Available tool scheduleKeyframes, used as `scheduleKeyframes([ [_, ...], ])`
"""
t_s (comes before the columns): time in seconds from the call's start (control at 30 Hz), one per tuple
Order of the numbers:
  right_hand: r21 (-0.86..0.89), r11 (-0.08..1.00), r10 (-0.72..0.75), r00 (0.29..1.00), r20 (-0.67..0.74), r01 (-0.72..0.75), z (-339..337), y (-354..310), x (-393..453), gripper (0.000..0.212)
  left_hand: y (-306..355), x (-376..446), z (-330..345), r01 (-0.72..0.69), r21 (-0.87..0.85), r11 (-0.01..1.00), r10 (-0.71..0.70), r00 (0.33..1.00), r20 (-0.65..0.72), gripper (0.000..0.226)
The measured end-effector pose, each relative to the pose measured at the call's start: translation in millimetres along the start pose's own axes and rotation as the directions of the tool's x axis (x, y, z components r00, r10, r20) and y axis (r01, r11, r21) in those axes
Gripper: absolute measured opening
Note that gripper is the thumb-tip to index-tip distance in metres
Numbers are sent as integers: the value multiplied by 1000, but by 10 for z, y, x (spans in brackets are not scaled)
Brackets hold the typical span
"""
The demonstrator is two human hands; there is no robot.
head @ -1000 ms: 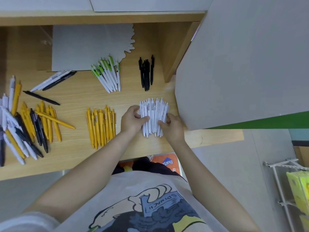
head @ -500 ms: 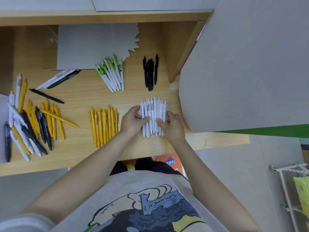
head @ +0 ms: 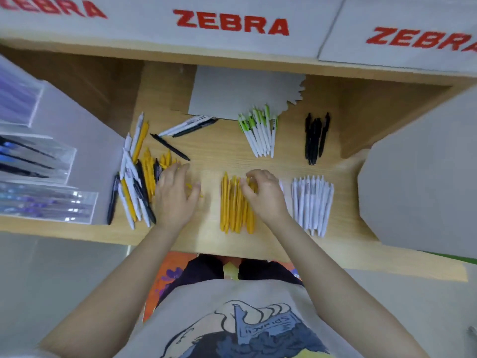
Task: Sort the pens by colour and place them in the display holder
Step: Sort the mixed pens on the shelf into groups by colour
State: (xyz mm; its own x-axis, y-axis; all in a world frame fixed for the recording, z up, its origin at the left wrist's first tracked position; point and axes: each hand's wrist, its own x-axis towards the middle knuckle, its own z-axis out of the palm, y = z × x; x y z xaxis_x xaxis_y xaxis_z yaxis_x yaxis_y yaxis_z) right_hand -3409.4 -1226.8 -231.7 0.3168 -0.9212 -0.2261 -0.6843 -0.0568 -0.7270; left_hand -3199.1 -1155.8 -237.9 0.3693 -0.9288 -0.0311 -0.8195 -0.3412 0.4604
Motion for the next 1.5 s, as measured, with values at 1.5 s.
scheduleKeyframes([
  [1.5, 233, 834, 408, 844, 348, -500, 1577, -1530, 565, 14, -1690, -124, -141, -57, -20, 998, 60, 976, 207, 81],
])
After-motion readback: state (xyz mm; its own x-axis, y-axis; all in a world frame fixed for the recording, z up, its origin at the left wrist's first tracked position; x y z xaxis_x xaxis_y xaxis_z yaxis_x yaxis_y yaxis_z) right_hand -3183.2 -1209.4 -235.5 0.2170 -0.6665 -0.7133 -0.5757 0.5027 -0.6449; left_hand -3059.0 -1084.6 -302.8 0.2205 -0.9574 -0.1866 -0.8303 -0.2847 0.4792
